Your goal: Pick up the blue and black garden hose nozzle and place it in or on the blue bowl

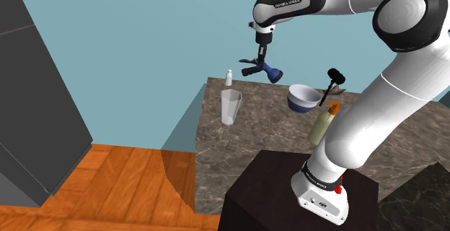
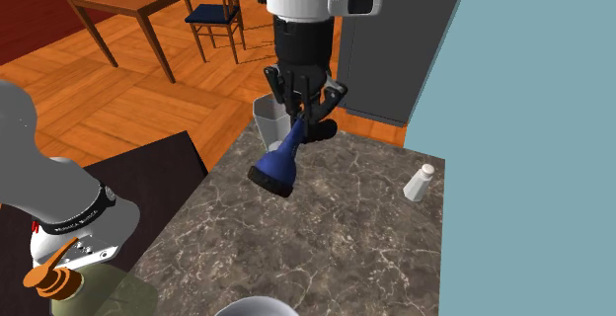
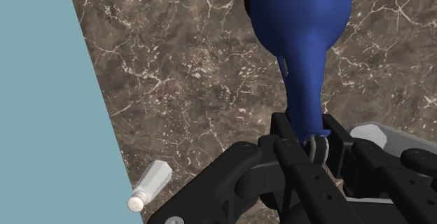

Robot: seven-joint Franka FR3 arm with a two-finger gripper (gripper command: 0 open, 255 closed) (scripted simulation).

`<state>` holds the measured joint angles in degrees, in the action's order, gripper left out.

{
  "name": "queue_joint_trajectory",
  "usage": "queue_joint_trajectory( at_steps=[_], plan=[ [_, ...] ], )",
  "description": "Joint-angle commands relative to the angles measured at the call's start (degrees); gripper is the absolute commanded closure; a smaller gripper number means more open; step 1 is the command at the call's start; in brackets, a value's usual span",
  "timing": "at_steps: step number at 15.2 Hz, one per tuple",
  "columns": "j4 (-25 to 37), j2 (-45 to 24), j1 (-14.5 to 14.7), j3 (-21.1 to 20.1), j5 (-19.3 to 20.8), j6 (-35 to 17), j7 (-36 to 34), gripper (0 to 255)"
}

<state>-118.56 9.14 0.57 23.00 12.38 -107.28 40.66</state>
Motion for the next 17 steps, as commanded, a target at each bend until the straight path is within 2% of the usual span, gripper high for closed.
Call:
queue_joint_trajectory(
  at_steps=[1, 9, 17],
  plan=[
    [-1.53, 1.8, -1.26, 1.35, 1.08, -0.25, 2.17, 255],
    [-3.92, 6.75, -6.13, 7.09, 4.89, 0.01, 11.25, 255],
    [-2.27, 7.93, -10.39, 14.1, 7.26, 0.08, 21.9, 255]
  ],
)
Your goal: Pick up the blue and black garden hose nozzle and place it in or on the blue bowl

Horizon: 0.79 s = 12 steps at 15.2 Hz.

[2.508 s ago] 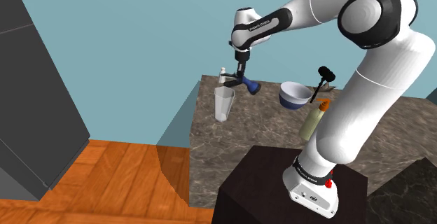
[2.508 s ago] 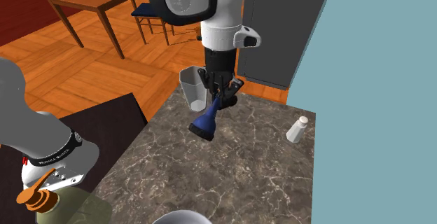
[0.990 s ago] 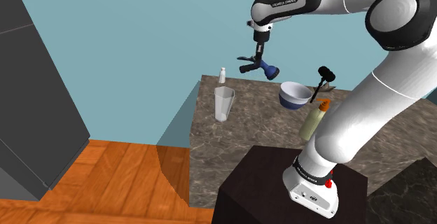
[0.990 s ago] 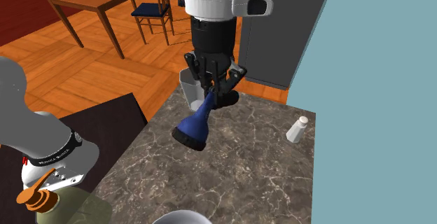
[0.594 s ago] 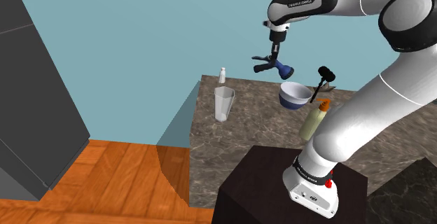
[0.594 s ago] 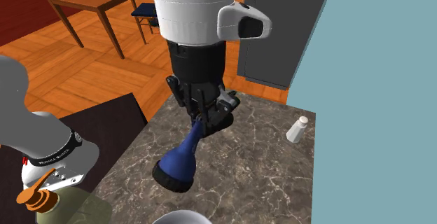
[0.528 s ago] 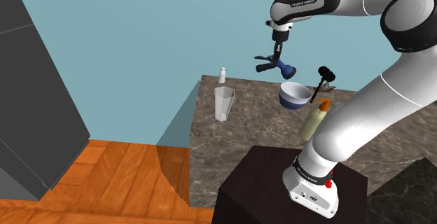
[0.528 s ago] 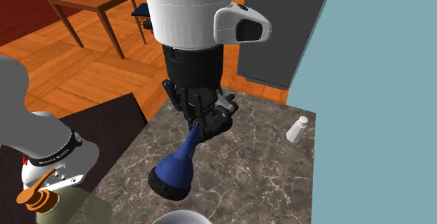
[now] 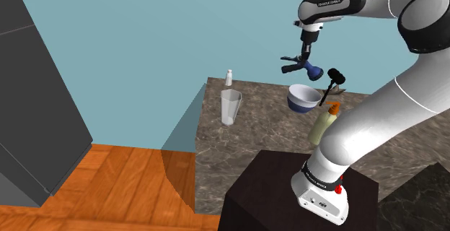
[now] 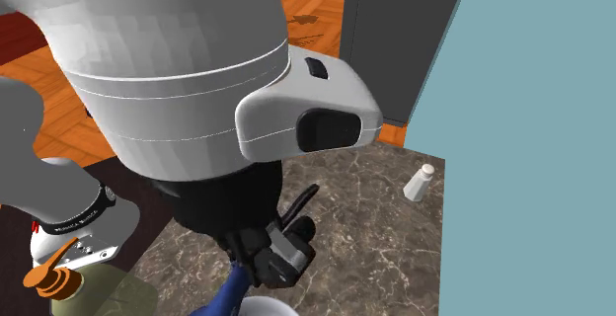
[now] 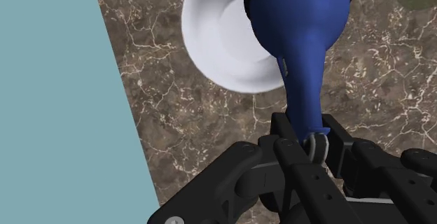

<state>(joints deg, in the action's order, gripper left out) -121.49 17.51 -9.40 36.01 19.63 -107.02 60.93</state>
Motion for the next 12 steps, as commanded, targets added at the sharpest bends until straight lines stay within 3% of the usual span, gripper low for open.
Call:
queue_joint_trajectory(
  at_steps=[1, 6, 12],
  plan=[
    [1.13, -0.6, -0.86, 2.07, 0.13, -0.2, 3.08, 255],
    [4.18, -2.34, -2.64, 7.03, -0.12, -0.49, 10.29, 255],
    [0.27, -3.21, -2.76, 7.96, -0.03, -5.15, 9.89, 255]
  ],
)
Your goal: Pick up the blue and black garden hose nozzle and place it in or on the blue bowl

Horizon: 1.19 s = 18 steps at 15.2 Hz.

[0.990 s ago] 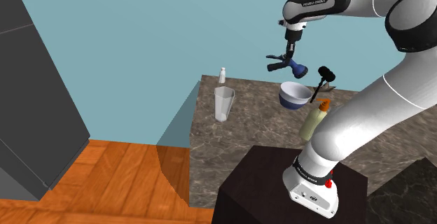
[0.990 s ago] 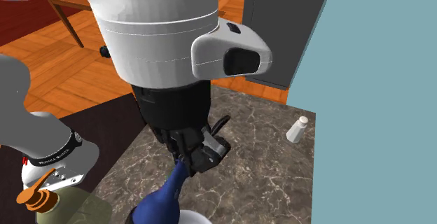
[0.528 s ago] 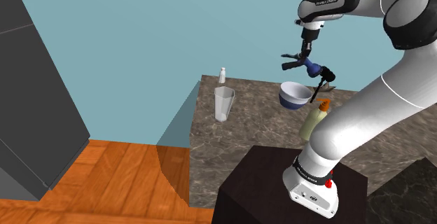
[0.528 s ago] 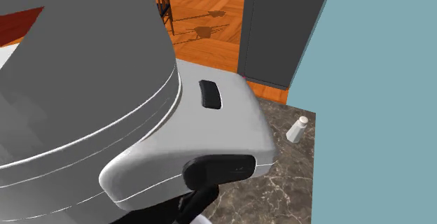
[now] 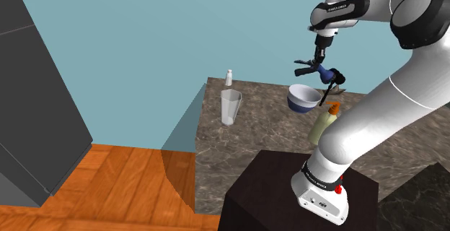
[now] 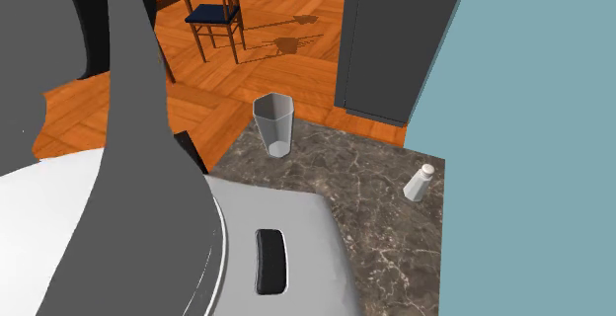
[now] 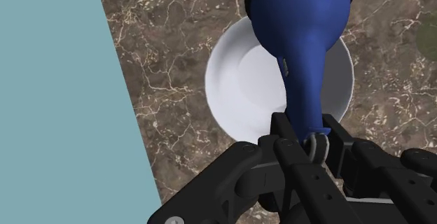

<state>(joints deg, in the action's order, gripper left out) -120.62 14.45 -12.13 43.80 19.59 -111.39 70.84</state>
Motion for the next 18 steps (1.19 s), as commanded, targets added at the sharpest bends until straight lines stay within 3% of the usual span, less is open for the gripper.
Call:
queue_joint_trajectory(
  at_steps=[1, 14, 18],
  plan=[
    [-1.2, -0.36, -0.04, 0.34, 0.0, -1.58, -0.06, 255],
    [-8.41, -4.95, 0.14, 2.99, -1.38, -12.72, 0.29, 255],
    [-8.41, -4.95, 0.13, 2.98, -1.38, -12.73, 0.29, 255]
  ],
)
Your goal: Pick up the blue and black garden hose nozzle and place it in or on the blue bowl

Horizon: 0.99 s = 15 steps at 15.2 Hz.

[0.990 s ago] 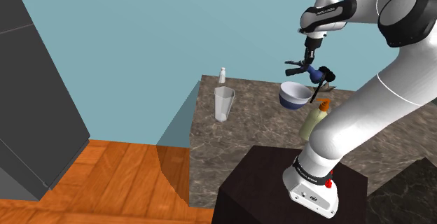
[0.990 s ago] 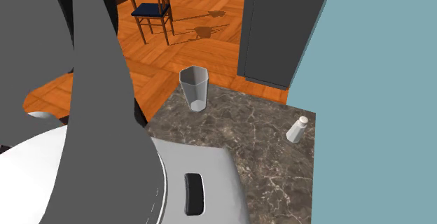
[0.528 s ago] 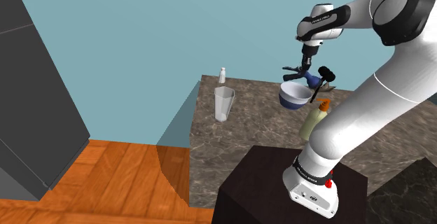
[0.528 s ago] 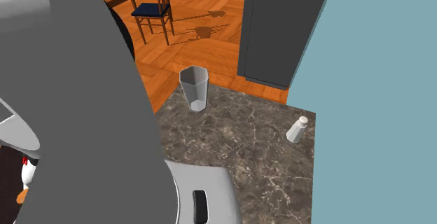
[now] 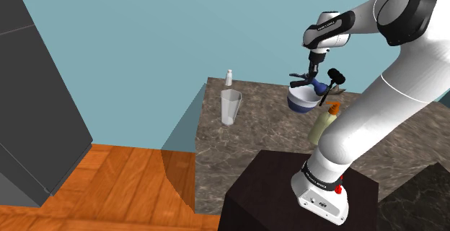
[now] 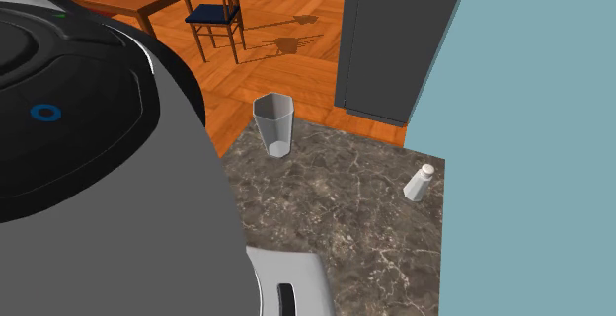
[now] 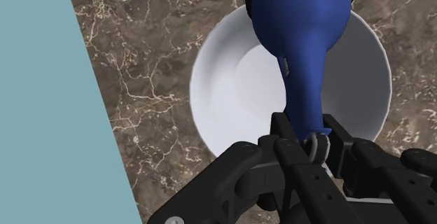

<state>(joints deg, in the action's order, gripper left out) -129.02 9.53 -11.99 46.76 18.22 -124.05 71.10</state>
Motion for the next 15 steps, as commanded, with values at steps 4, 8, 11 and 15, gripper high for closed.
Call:
queue_joint_trajectory(
  at_steps=[4, 8, 11, 15],
  plan=[
    [0.0, -0.03, 0.0, 0.02, -0.02, -0.07, 0.03, 255],
    [-0.01, -0.04, 0.0, 0.03, -0.03, -0.08, 0.03, 0],
    [1.04, 1.22, 0.0, -0.63, 0.55, 2.07, -0.47, 0],
    [4.3, 4.0, 0.05, -2.49, 1.49, 7.89, -1.43, 0]
  ],
)
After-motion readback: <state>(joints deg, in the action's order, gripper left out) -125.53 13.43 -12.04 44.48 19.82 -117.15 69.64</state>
